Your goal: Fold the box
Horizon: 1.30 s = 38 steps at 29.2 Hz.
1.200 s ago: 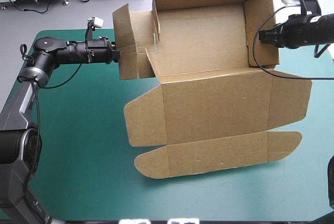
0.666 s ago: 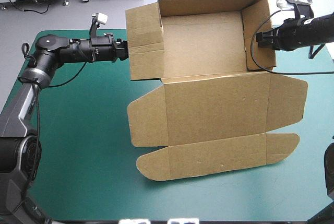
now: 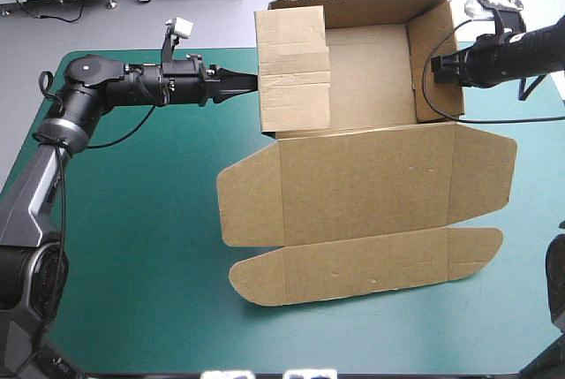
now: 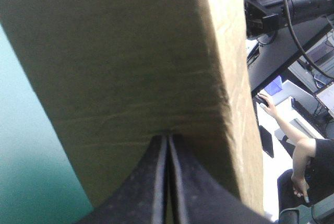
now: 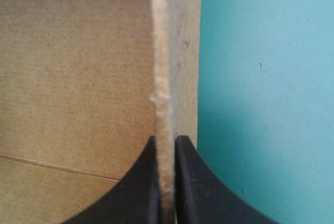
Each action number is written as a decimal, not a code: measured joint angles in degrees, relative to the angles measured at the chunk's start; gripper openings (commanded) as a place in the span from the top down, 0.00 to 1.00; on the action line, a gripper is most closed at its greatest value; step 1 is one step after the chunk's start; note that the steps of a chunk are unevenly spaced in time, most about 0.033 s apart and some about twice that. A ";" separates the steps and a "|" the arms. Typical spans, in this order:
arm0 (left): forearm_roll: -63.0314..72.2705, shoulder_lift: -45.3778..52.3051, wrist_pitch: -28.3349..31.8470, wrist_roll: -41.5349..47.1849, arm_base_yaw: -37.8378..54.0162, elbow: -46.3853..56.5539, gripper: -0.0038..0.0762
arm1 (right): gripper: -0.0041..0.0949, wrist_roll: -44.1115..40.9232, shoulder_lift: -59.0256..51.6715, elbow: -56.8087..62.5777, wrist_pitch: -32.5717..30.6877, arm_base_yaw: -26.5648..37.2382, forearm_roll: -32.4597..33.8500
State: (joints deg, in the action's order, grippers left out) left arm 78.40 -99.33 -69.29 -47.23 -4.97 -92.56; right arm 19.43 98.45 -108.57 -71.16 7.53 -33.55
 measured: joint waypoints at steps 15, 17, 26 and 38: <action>-0.14 1.68 -0.12 2.72 -0.14 0.00 0.37 | 0.98 -1.79 0.31 0.00 0.00 -6.28 6.46; -0.37 1.68 -0.12 3.25 -0.14 0.00 0.37 | 0.98 -2.18 0.31 0.00 0.00 -6.28 7.01; -0.54 2.23 -0.30 4.28 -0.14 0.00 0.37 | 0.98 -3.31 0.36 0.00 0.00 -6.57 8.15; -14.56 2.36 1.51 11.72 -2.15 0.00 0.37 | 0.98 -4.29 0.36 0.00 0.47 -6.90 7.01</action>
State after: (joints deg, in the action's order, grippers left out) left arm 63.84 -96.96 -67.78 -35.51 -7.11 -92.56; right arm 15.13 98.81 -108.57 -70.68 0.63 -26.53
